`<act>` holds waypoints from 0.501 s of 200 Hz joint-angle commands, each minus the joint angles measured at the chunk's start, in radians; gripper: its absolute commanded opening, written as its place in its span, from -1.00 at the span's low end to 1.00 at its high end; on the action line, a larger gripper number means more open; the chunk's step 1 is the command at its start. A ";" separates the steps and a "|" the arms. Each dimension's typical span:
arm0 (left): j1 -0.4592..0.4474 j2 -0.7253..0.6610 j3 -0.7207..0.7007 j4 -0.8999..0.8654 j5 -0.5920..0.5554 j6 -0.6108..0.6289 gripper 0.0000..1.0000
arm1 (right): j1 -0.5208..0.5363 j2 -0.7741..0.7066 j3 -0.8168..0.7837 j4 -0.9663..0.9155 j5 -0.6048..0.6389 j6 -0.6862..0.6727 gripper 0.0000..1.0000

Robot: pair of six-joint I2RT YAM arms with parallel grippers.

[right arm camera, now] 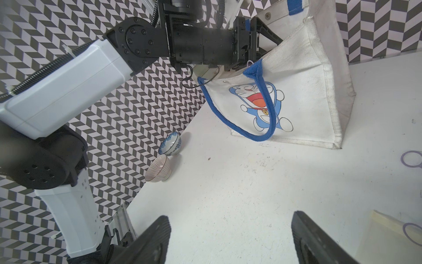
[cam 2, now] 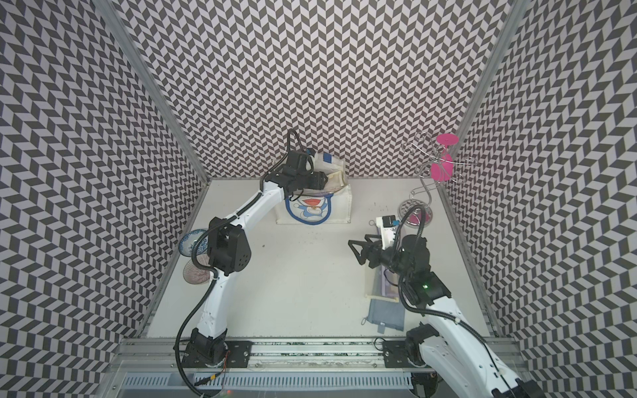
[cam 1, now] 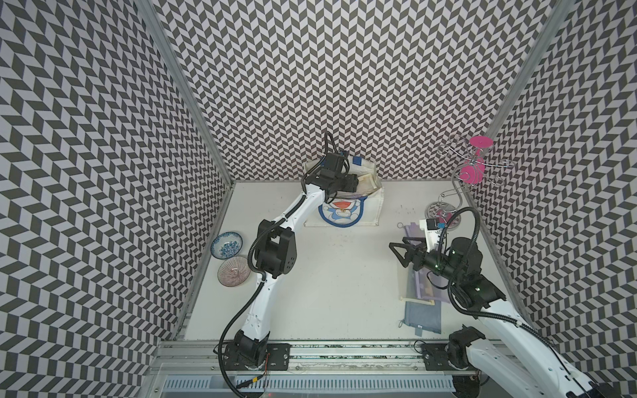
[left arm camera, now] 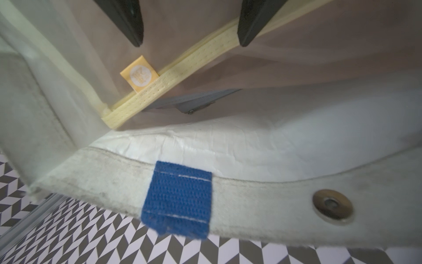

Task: Put the pencil pouch into the canvas bag
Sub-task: Place the pencil pouch in the canvas bag.

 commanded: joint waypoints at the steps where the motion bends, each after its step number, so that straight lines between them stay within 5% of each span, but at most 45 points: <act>1: -0.008 -0.045 0.071 -0.032 -0.079 0.044 0.46 | -0.005 0.006 0.033 -0.007 0.035 -0.012 0.67; 51: -0.099 -0.246 0.000 -0.061 -0.200 0.136 0.75 | -0.014 0.041 0.059 -0.101 0.129 0.021 0.67; 100: -0.292 -0.640 -0.571 0.161 -0.260 0.153 0.90 | -0.147 0.084 0.018 -0.161 0.139 0.102 0.74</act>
